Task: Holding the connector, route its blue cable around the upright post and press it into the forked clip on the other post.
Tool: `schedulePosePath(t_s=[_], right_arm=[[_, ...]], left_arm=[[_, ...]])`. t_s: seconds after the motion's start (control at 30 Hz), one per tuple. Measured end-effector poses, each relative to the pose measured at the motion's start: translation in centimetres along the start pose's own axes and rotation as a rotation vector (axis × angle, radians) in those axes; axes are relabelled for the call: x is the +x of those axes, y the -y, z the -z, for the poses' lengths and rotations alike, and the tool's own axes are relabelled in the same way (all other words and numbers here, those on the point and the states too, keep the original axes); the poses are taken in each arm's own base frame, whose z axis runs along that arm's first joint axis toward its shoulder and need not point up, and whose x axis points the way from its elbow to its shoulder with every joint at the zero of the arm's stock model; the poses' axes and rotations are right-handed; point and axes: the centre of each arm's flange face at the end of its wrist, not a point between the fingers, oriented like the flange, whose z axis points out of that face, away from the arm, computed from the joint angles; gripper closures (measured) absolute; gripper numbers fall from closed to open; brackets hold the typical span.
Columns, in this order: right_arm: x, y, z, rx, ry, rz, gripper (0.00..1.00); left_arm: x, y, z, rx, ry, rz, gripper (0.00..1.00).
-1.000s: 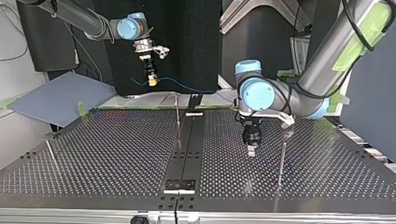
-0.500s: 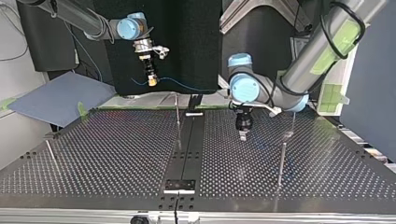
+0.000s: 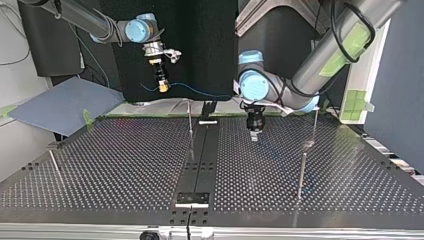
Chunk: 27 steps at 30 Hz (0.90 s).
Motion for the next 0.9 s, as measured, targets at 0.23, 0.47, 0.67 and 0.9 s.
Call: schedulePosePath(t_s=[0.23, 0.47, 0.67, 0.9], right_arm=[[0.0, 0.0, 0.0, 0.0, 0.001, 0.0, 1.0], [0.0, 0.0, 0.0, 0.001, 0.002, 0.002, 1.0], [0.0, 0.0, 0.0, 0.0, 0.0, 0.002, 1.0], [0.1, -0.1, -0.1, -0.002, -0.005, 0.001, 1.0]], left_arm=[[2.1, 2.1, -0.3, 0.015, -0.013, -0.016, 0.02], [5.4, 2.9, -1.1, -0.017, -0.08, -0.061, 0.02], [7.7, 3.9, -0.2, -0.023, -0.164, -0.166, 0.02], [5.3, 3.3, 1.4, -0.057, -0.166, -0.232, 0.02]])
